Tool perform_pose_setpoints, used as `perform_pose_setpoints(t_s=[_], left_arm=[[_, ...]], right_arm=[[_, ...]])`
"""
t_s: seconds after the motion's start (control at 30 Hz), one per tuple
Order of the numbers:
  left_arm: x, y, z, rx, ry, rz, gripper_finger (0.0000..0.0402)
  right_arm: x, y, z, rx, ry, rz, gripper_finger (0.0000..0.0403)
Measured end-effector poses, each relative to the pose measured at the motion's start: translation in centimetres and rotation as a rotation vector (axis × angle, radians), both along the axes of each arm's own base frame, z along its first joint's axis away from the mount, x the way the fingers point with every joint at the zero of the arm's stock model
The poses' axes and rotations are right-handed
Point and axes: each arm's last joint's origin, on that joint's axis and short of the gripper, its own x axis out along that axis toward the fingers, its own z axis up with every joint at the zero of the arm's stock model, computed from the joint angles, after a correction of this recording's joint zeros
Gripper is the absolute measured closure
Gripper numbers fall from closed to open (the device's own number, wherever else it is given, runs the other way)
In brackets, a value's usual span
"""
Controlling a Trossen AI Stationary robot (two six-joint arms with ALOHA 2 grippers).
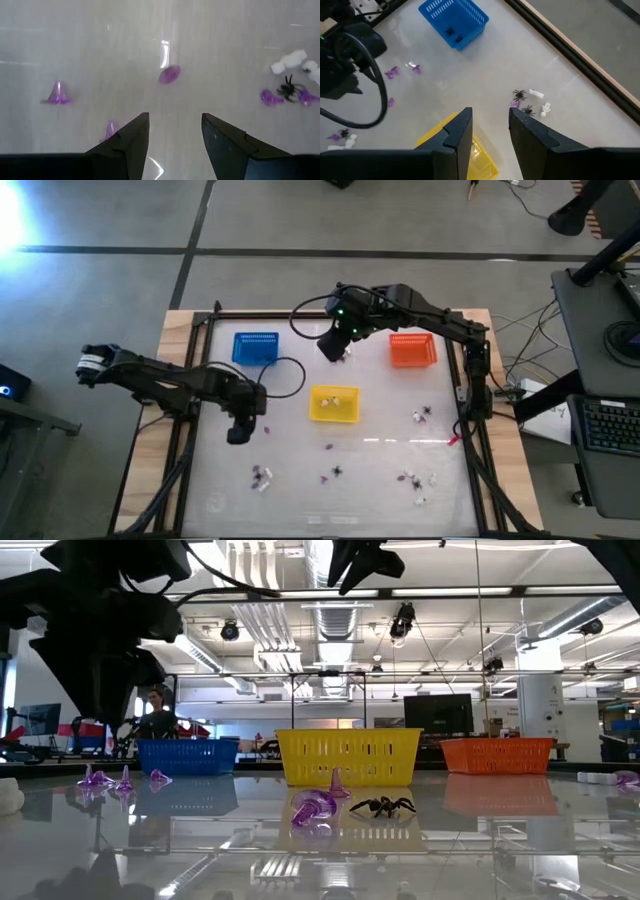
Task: Sort Halloween decoration
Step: Put the purple witch hat toy into the orange bin
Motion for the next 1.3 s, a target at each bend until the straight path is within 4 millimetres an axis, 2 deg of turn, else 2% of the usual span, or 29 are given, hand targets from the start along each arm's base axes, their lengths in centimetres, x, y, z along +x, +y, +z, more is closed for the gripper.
perform_pose_setpoints(t_s=[0.4,0.7,0.93,1.3], left_arm=[[2.6,-1.3,-2.3,0.000,-0.030,-0.072,0.0237],[3.3,-1.4,-4.3,0.025,0.041,-0.112,0.0240],[3.6,-1.4,-4.5,0.028,0.027,-0.119,0.0265],[3.6,-1.2,-4.7,0.083,0.030,-0.123,0.0331]], right_arm=[[0.2,0.8,0.0,0.005,-0.002,0.014,0.0284],[0.1,0.9,-0.1,0.007,0.008,0.015,0.0284],[0.0,0.9,-0.1,0.008,0.022,0.017,0.0284],[0.0,0.9,-0.2,0.007,0.026,0.020,0.0284]])
